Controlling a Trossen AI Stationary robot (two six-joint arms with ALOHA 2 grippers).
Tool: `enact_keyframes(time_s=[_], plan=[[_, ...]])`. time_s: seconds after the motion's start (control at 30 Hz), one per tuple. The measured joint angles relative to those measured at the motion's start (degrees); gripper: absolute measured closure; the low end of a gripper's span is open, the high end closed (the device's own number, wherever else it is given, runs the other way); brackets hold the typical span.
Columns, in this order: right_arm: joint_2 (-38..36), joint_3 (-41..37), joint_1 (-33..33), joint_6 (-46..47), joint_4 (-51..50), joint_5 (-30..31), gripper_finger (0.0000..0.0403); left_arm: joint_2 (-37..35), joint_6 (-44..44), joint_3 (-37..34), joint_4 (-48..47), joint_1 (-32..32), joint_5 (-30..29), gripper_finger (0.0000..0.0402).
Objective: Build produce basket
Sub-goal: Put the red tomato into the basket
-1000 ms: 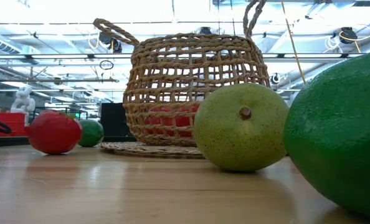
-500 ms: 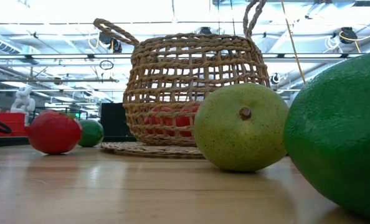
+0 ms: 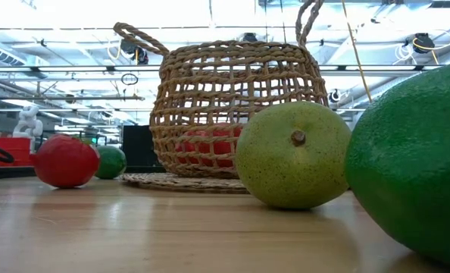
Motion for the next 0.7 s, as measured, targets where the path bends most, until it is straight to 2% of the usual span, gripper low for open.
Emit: enact_keyframes(time_s=[0.43, 0.7], plan=[[-10.58, -9.49, -2.15, 5.6, 0.37, -0.33, 0.0063, 0.0, 5.27, 0.0, -3.48, -0.12, -0.92, 0.0002], [-15.52, -13.9, -3.89, 5.64, 0.67, -6.19, 0.0063, 0.0, 8.44, 0.0, -3.56, 1.51, -0.98, 0.0003]])
